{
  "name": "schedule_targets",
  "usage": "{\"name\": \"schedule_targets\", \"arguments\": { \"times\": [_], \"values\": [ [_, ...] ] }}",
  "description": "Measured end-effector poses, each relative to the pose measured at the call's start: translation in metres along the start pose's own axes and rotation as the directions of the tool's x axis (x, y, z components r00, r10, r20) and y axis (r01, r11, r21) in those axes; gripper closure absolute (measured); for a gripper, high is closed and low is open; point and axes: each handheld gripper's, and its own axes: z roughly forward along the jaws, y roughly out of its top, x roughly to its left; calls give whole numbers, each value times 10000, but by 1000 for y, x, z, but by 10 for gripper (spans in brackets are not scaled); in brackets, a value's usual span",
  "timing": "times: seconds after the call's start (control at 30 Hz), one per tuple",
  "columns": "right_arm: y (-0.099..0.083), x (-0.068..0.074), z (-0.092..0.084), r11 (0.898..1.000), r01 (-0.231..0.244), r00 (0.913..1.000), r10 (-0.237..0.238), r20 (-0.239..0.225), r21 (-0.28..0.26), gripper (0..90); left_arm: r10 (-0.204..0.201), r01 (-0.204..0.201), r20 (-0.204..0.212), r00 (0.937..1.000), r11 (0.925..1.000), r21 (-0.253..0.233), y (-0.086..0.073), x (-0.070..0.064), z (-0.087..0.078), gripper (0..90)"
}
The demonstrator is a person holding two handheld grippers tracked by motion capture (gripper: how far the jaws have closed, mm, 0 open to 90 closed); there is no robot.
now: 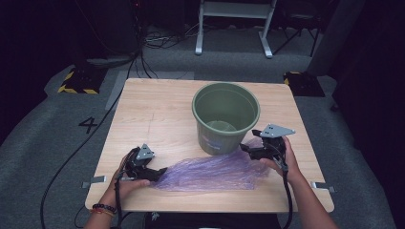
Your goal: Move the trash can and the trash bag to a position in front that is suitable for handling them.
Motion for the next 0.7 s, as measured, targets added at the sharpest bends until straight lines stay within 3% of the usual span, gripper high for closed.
{"name": "schedule_targets", "arguments": {
  "times": [0.27,0.7],
  "values": [
    [6,6,14,10000,81,9993,-80,-352,25,206,-7,7,4,10000,10000,-1,0,0,0,155],
    [15,17,27,9996,273,9983,-275,-523,-46,208,2,-2,2,10000,10000,-1,0,0,0,155]
  ]
}}
